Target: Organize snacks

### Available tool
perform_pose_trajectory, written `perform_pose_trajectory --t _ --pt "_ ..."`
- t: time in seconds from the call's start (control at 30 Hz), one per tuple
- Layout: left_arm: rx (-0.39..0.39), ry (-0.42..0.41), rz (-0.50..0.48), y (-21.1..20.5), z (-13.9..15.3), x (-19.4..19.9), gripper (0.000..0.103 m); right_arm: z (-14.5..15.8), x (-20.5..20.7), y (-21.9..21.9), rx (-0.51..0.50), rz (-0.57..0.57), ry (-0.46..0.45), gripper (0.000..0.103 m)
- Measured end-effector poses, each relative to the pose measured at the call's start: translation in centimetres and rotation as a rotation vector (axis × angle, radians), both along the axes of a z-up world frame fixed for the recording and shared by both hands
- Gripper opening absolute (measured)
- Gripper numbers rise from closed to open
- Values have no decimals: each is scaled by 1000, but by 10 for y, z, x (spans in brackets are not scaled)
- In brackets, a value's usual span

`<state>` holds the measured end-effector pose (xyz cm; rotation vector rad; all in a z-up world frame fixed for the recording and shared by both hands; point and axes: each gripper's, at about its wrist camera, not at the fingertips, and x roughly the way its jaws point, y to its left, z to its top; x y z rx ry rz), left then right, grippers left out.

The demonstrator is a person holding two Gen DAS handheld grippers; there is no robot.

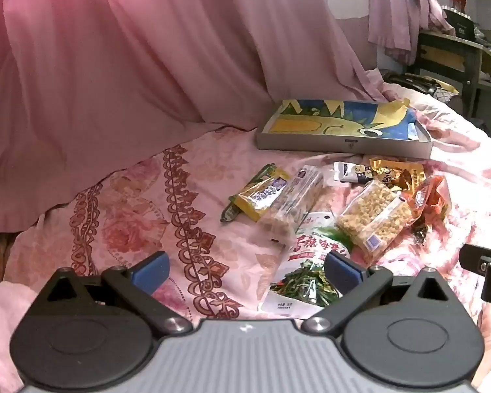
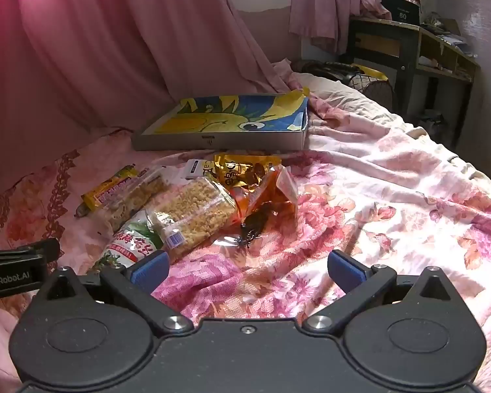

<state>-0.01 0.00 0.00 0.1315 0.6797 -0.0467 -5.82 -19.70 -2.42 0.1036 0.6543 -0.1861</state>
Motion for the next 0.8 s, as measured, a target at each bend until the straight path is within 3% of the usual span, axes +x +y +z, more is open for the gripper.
perform_pose_trajectory --t 0.8 --pt "-2 12 5 3 0 -1 103 0 1 -2 2 0 9 102"
